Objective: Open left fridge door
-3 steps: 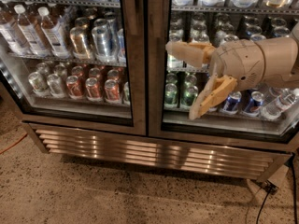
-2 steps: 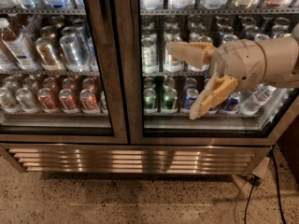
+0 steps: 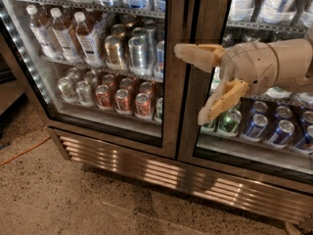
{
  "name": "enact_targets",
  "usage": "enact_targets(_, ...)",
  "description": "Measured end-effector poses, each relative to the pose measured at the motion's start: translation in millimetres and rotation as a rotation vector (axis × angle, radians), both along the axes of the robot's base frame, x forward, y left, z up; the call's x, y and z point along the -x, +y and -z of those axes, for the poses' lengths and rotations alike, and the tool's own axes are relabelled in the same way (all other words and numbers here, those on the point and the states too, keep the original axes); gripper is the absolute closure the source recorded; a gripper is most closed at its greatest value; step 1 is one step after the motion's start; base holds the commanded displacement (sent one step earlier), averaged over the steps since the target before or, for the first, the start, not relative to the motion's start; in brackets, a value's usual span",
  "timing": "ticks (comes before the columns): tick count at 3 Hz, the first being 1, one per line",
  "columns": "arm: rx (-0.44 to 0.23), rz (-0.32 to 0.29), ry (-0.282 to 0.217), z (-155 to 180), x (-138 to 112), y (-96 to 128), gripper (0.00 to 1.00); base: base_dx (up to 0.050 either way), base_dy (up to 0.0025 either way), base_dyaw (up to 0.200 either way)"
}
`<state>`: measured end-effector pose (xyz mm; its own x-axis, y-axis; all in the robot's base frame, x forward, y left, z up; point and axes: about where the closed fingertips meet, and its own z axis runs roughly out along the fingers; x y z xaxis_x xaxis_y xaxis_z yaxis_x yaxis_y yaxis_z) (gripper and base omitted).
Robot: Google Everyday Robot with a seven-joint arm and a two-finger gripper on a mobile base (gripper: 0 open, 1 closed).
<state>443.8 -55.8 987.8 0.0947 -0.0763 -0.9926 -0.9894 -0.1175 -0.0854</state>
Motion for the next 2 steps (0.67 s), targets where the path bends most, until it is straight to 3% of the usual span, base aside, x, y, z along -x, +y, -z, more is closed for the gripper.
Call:
enact_targets(1, 0.0, 0.0, 0.0, 0.0, 0.0, 0.1, 0.0, 0.035, -0.00241, -0.143)
enact_targets(2, 0.0, 0.0, 0.0, 0.0, 0.0, 0.1, 0.0, 0.0, 0.0, 0.0)
